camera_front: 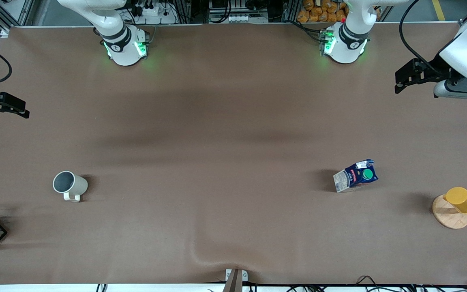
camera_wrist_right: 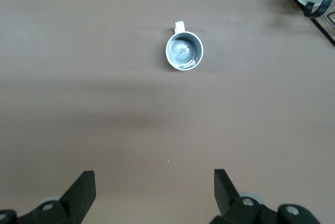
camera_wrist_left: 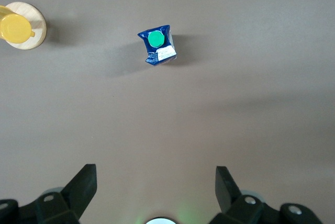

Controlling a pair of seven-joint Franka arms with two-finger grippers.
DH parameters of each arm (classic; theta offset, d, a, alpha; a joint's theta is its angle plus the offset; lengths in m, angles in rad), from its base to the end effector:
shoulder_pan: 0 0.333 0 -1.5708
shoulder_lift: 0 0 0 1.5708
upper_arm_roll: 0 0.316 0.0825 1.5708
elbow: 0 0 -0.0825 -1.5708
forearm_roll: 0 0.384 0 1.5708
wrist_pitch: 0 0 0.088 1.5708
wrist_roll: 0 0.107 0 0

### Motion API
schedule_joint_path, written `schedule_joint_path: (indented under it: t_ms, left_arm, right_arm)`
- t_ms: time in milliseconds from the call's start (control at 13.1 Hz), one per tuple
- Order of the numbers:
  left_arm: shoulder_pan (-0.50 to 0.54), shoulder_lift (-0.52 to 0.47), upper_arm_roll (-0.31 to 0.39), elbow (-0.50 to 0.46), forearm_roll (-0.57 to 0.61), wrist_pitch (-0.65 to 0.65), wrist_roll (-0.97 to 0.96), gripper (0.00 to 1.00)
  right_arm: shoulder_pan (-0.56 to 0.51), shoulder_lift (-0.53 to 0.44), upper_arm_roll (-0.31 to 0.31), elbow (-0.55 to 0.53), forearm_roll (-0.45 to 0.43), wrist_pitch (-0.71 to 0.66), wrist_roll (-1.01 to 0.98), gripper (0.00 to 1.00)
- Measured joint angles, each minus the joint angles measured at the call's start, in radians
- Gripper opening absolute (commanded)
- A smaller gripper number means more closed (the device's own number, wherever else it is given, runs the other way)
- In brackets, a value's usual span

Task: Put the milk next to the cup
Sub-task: 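Reach the right gripper to the white mug while the left gripper reaches the milk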

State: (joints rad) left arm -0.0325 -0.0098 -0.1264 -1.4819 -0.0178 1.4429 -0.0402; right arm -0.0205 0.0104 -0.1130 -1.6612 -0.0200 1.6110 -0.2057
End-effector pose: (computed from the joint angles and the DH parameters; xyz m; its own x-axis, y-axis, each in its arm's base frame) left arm 0.5311 -0.0876 0.6602 0.9923 -0.1206 -0.0299 -0.1202 -0.9926 0.0153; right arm 0.5523 -0.0760 0.5795 0.9953 0.0731 -0.0635 0.0738 -0.9972 0.0083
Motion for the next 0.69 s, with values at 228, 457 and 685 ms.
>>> schedule_joint_path:
  t_ms: [228, 457, 685]
  left_arm:
    - [0.000, 0.000, 0.000, 0.000, 0.000, 0.000, 0.000, 1.00]
    - [0.000, 0.000, 0.000, 0.010, 0.005, 0.002, 0.000, 1.00]
    - [0.005, 0.000, 0.005, 0.022, 0.043, 0.010, -0.001, 1.00]
  right_arm:
    - [-0.011, 0.002, 0.000, -0.002, 0.000, -0.001, 0.000, 1.00]
    - [-0.037, 0.002, -0.001, -0.006, 0.000, -0.004, -0.001, 1.00]
    - [-0.049, 0.002, -0.001, -0.013, 0.000, 0.008, -0.001, 1.00]
